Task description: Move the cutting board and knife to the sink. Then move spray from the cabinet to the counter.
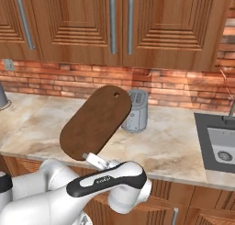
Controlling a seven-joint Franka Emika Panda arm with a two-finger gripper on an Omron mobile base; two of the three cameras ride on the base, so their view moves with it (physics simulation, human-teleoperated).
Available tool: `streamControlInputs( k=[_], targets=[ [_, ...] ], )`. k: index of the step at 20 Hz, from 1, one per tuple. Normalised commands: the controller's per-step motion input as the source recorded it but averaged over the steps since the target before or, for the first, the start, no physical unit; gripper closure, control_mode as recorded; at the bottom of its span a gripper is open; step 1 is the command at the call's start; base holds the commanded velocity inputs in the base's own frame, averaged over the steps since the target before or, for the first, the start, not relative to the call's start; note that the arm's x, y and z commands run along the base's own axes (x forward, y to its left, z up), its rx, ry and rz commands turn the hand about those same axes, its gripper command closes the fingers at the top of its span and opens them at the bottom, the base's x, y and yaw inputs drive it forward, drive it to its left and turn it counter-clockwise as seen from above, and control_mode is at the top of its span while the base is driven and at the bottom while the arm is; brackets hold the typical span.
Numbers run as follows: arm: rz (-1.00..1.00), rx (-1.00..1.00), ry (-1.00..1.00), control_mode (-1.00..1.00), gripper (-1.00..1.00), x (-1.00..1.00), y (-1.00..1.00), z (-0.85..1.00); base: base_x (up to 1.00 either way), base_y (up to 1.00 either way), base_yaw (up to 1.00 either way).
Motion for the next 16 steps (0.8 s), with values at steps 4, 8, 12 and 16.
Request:
streamControlInputs(
  k=[4,8,12,16],
  targets=[
    [0.00,0.00,0.00,1.00,1.00,0.00,0.00,0.00,0.00,-0.74,-0.05],
    [0.00,0.00,0.00,1.00,1.00,0.00,0.00,0.00,-0.01,-0.73,-0.04],
    [0.00,0.00,0.00,1.00,1.00,0.00,0.00,0.00,-0.24,-0.78,-0.01],
    [0.00,0.00,0.00,1.00,1.00,0.00,0.00,0.00,-0.30,-0.76,0.00]
  ],
)
